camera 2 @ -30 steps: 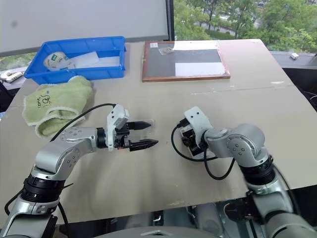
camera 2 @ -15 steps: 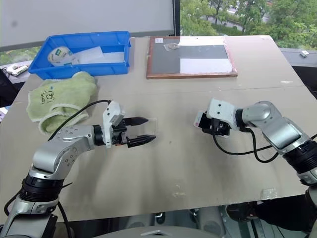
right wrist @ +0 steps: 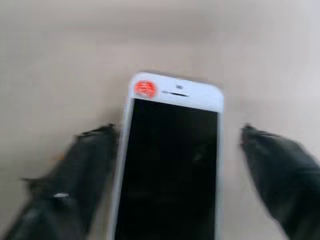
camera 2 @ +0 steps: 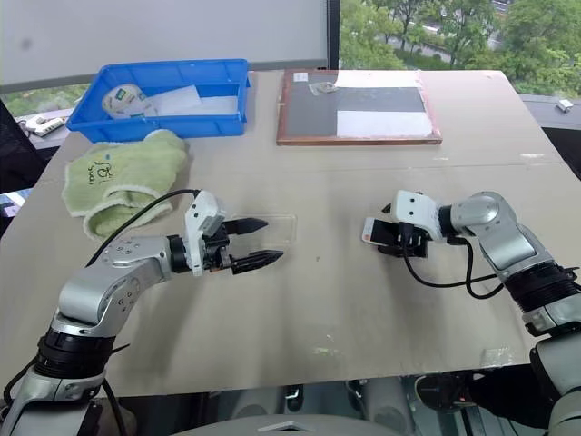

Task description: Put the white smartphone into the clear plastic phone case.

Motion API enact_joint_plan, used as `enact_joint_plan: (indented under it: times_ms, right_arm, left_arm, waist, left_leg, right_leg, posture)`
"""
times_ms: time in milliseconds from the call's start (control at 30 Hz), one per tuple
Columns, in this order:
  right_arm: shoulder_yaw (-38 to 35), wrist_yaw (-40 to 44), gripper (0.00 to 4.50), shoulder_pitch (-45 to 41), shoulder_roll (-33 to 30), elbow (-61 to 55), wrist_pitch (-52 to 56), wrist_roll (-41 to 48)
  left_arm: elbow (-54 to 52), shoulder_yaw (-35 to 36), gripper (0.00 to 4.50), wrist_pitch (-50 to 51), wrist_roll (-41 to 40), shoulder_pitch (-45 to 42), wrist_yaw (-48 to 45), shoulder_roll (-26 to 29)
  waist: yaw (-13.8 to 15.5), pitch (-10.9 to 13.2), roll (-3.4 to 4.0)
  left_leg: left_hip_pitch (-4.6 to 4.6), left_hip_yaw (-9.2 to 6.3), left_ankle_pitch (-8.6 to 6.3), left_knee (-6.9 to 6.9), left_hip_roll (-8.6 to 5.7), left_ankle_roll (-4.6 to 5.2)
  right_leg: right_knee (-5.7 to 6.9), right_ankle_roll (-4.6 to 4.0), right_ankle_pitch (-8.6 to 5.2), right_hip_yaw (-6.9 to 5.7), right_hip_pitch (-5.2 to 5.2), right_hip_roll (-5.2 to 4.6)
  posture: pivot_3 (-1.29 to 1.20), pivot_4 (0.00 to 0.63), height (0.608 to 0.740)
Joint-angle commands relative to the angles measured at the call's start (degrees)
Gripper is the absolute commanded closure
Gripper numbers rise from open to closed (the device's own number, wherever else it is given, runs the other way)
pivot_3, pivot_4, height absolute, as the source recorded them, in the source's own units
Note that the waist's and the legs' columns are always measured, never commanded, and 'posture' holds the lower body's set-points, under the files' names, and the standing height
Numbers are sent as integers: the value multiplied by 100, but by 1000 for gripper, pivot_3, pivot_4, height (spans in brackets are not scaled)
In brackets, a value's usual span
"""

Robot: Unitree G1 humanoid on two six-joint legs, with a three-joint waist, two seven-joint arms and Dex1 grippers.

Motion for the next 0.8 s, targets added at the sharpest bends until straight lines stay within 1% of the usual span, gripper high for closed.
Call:
enact_joint_plan:
  times_ms: [33,167,267,500,733,800]
  right_arm:
    - [-456,-176,54,267,-28,-500,394,-19]
    - [-781,-54,54,684,-284,-1404,1256,203]
    - [-936,-165,54,916,-349,-1680,1810,214]
    - [-1114,-273,54,946,-153,-1484,2176,234]
    - [-913,26,54,852,-8,-1150,2117,105]
    - [-893,82,591,829,40,-1033,2078,73]
  left_arm:
    - [-65,97,0,-177,23,-25,-34,13]
    - [49,78,0,-247,51,-89,-67,12]
    - [59,48,0,-297,63,-129,-122,6]
    - [61,76,0,-596,152,-86,-260,26]
    - [-198,183,0,-658,84,171,-197,59]
    - [-283,222,0,-656,81,237,-173,95]
  waist:
    - [1,0,0]
    - [10,0,1]
    - [4,0,0]
    - [-3,0,0]
    - [-5,0,0]
    - [-4,0,0]
  left_leg:
    - [-1,0,0,1,0,0]
    - [-5,1,1,2,-1,-1]
    - [-6,1,1,2,-3,-1]
    - [-5,1,0,27,-2,0]
    - [-7,0,-1,66,0,2]
    - [-6,-3,-1,75,1,2]
  right_leg:
    - [0,-2,2,0,0,0]
    - [2,-18,13,0,-2,-1]
    - [2,-19,13,-1,-1,-1]
    - [20,0,2,0,-1,2]
    - [55,1,1,4,0,0]
    - [70,-1,0,2,-1,0]
  posture:
    - [0,150,740]
    - [0,150,740]
    - [0,150,740]
    - [0,150,740]
    - [0,150,740]
    - [0,150,740]
